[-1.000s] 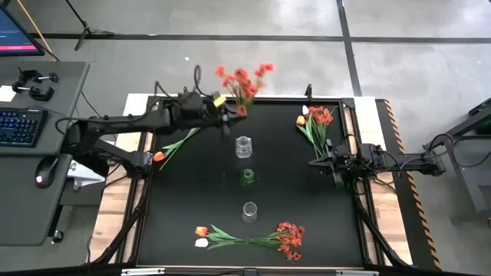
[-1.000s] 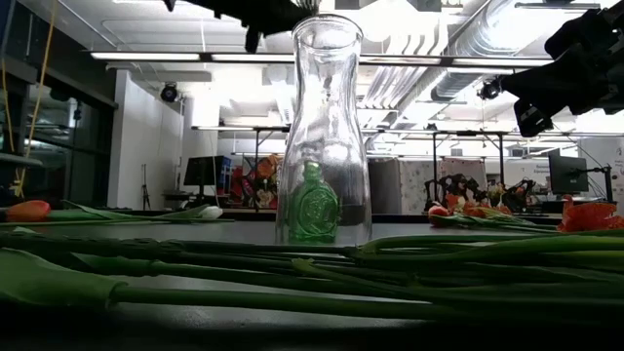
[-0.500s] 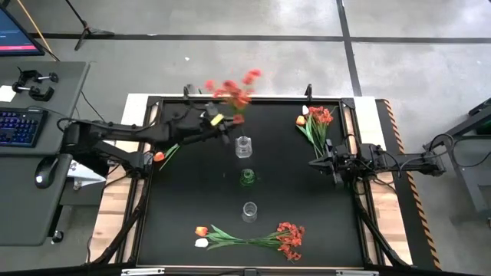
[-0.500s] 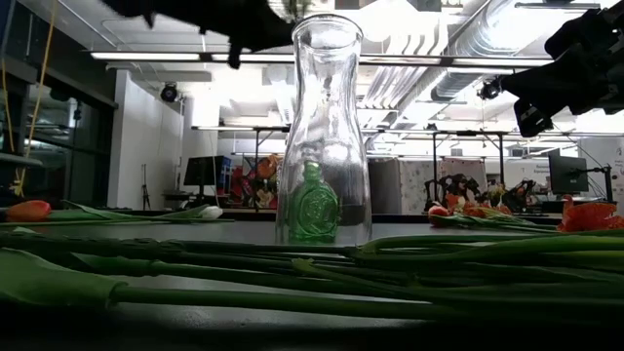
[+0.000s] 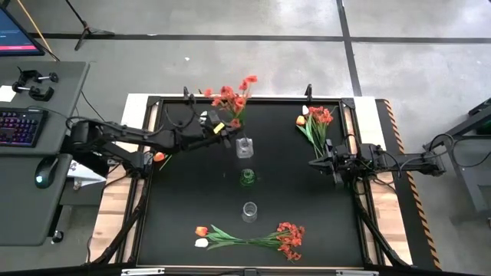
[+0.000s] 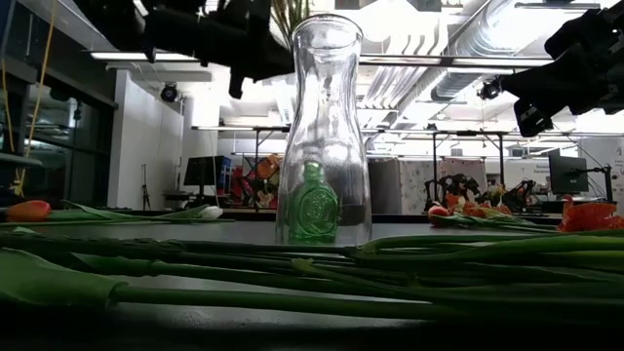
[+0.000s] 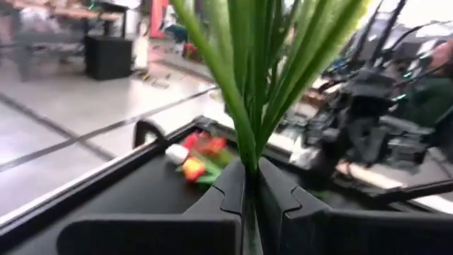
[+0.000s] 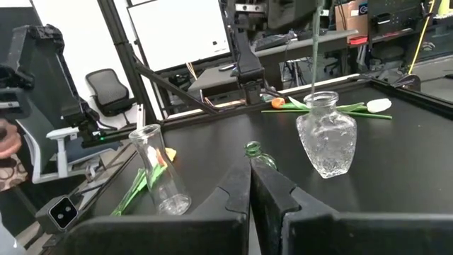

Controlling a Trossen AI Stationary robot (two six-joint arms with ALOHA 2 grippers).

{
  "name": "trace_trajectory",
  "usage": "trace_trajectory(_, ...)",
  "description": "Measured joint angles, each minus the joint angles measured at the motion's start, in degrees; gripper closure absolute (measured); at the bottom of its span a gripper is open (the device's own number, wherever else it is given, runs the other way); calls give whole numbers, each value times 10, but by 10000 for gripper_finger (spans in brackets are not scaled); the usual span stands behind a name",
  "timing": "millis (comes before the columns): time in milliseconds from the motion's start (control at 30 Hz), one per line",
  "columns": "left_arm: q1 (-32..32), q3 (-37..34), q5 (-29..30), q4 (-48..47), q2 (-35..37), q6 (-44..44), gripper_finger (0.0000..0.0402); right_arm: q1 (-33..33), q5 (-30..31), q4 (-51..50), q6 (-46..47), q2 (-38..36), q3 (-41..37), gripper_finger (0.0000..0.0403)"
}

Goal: Sort flowers into vase by color
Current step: Put the top left orange flowers into the top transparent flower vase

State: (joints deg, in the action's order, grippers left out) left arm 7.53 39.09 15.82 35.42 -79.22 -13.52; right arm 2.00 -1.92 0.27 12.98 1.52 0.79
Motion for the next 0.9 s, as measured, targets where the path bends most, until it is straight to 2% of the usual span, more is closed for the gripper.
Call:
trace_trajectory(233, -14, -2, 83, -14, -17, 38, 401, 0, 0, 0, 0, 0, 0, 402)
trace_trajectory(700, -9, -2, 84, -41, -15, 61, 401, 0, 0, 0, 0, 0, 0, 402)
trace_trajectory(900, 10, -2, 75, -49, -15, 16, 387, 0, 0, 0, 0, 0, 0, 402)
